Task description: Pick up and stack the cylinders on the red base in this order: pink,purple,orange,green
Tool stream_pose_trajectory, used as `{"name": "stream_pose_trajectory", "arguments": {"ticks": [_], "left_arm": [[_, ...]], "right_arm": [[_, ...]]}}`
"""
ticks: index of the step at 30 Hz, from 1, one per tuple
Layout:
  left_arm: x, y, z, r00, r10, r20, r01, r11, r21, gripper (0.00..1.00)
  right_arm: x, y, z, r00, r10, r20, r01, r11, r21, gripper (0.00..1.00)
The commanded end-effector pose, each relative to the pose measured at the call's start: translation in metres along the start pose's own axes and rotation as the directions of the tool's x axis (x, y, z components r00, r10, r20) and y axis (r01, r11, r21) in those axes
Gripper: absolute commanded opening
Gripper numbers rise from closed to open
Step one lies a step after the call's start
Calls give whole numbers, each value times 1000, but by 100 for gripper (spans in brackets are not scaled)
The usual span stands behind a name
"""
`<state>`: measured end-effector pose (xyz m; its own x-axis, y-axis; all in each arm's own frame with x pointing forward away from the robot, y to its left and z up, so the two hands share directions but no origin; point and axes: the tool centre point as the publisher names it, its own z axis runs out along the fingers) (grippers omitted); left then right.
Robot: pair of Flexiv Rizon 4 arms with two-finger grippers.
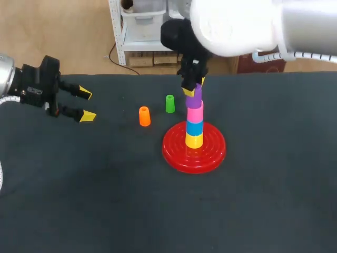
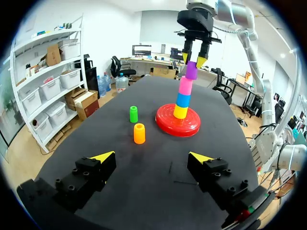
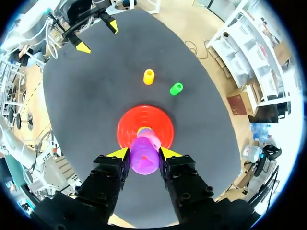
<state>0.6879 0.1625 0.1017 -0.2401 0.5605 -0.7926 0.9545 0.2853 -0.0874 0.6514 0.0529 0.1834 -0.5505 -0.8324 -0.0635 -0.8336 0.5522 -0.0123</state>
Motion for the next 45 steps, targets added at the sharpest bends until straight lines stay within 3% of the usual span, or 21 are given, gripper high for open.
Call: {"name": "stream_pose_trajectory", "arguments": {"ticks": [1, 13, 27, 31, 32, 33, 34, 39, 45], "left_arm": [[1, -1, 0, 1000, 2, 4, -2, 1000, -4, 100], [1, -1, 0, 1000, 2, 4, -2, 1000, -4, 100], [1, -1, 0, 1000, 2, 4, -2, 1000, -4, 100], [1, -1, 0, 1000, 2, 4, -2, 1000, -4, 100], [1, -1, 0, 1000, 2, 4, -2, 1000, -4, 100], [1, -1, 0, 1000, 2, 4, -2, 1000, -4, 100], [1, -1, 0, 1000, 2, 4, -2, 1000, -4, 100], [1, -1, 0, 1000, 2, 4, -2, 1000, -4, 100], [1, -1, 0, 1000, 2, 4, -2, 1000, -4, 100]], "right_arm": [[-1, 3, 6, 1000, 10, -4, -9, 1000, 13, 0], [4, -13, 3, 999, 42, -30, -41, 998, 40, 0], [-6, -11, 30, 998, -13, -59, 11, 999, -35, 0], [-1, -8, 29, 1000, 18, -19, -19, 999, -41, 0], [-1, -8, 25, 1000, 15, -11, -15, 1000, -22, 16], [-2, -9, 20, 1000, 14, -2, -14, 1000, -1, 64], [-4, -9, 14, 1000, 7, 17, -7, 1000, 20, 100], [-34, -6, -7, 991, -117, 70, 110, 989, 95, 100], [-80, 6, 12, 972, -188, 139, 189, 982, 5, 100]]}}
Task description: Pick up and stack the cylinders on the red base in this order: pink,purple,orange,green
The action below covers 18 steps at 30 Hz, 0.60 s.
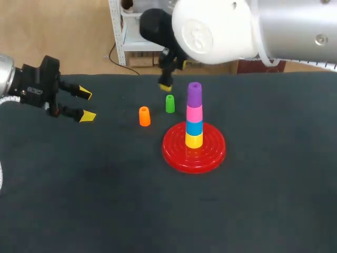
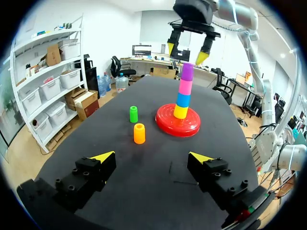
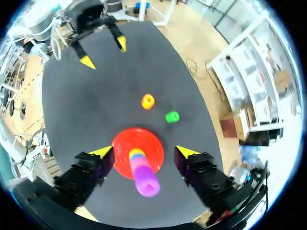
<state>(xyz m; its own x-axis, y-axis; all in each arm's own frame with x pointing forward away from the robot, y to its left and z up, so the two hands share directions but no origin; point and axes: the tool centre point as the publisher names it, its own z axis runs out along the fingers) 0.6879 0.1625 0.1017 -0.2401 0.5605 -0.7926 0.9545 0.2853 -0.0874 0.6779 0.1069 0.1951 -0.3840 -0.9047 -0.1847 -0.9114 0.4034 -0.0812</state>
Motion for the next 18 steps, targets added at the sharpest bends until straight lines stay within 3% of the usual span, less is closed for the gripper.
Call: {"name": "stream_pose_trajectory", "arguments": {"ticks": [1, 6, 13, 18], "left_arm": [[1, -1, 0, 1000, 2, 4, -2, 1000, -4, 100], [1, -1, 0, 1000, 2, 4, -2, 1000, -4, 100], [1, -1, 0, 1000, 2, 4, -2, 1000, -4, 100], [1, -1, 0, 1000, 2, 4, -2, 1000, -4, 100]], "right_arm": [[-23, -3, 36, 1000, -17, 4, 17, 996, -85, 100], [-42, -1, 80, 999, -28, 29, 32, 989, -145, 100], [-52, 0, 131, 995, -67, -79, 50, 980, -194, 100], [-53, 0, 149, 989, -80, -128, 52, 977, -206, 100]]}}
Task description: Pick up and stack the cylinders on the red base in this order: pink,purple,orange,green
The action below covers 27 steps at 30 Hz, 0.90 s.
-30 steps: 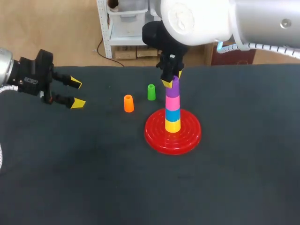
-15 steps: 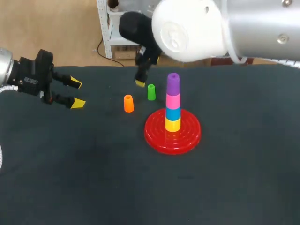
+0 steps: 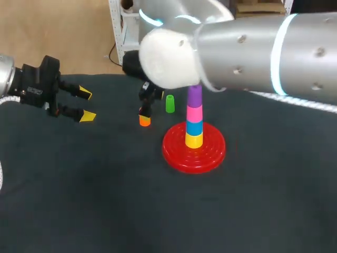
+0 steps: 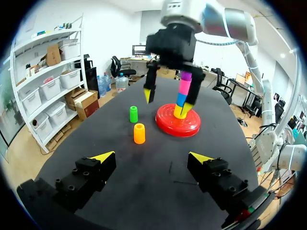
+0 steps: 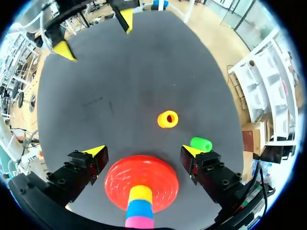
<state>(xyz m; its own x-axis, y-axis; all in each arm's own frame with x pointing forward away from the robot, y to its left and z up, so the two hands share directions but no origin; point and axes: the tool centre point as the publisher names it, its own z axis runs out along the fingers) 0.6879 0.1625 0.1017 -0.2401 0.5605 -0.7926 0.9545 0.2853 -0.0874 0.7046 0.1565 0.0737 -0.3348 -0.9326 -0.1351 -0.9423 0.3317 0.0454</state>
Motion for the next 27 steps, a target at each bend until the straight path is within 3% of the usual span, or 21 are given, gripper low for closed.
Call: {"name": "stream_pose_trajectory", "arguments": {"ticks": [1, 15, 27], "left_arm": [[1, -1, 0, 1000, 2, 4, -2, 1000, -4, 100], [1, -1, 0, 1000, 2, 4, -2, 1000, -4, 100], [1, -1, 0, 1000, 2, 4, -2, 1000, -4, 100]], "right_arm": [[-21, -10, 21, 996, -9, -85, 3, 998, -70, 100], [-17, -27, 37, 994, 27, -101, -27, 1000, 1, 100], [-22, -40, 45, 993, 2, -115, -3, 1000, -9, 100]]}}
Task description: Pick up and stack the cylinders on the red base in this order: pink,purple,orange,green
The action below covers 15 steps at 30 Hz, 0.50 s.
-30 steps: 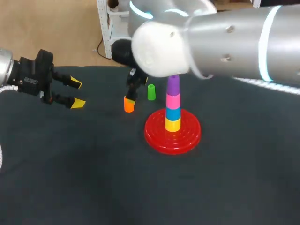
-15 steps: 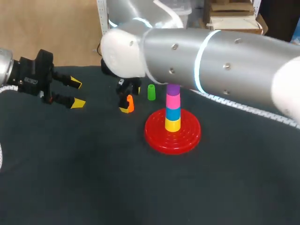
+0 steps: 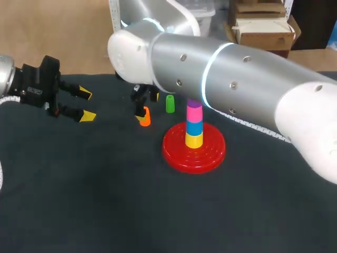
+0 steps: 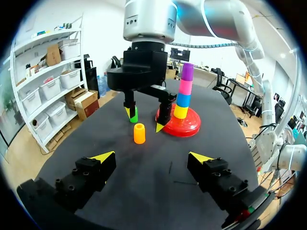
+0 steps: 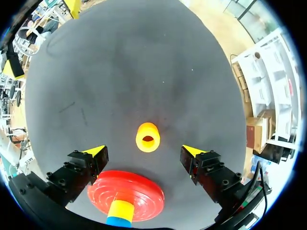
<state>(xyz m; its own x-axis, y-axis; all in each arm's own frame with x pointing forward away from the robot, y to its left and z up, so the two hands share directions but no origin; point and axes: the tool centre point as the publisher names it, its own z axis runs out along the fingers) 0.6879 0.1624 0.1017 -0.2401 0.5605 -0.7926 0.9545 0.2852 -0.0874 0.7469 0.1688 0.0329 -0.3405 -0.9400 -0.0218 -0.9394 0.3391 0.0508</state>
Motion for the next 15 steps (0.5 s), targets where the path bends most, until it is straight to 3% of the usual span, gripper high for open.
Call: {"name": "stream_pose_trajectory", "arguments": {"ticks": [1, 9, 12, 15], "left_arm": [[1, -1, 0, 1000, 2, 4, -2, 1000, -4, 100], [1, -1, 0, 1000, 2, 4, -2, 1000, -4, 100], [1, -1, 0, 1000, 2, 4, -2, 1000, -4, 100], [1, -1, 0, 1000, 2, 4, -2, 1000, -4, 100]], "right_arm": [[-4, -4, 2, 1000, -9, -1, 9, 1000, -4, 100], [-10, -11, 8, 1000, -29, -9, 29, 1000, -4, 99], [-13, -13, 11, 999, -34, -13, 34, 999, 0, 78], [-16, -16, 12, 999, -38, -13, 38, 999, 5, 71]]}}
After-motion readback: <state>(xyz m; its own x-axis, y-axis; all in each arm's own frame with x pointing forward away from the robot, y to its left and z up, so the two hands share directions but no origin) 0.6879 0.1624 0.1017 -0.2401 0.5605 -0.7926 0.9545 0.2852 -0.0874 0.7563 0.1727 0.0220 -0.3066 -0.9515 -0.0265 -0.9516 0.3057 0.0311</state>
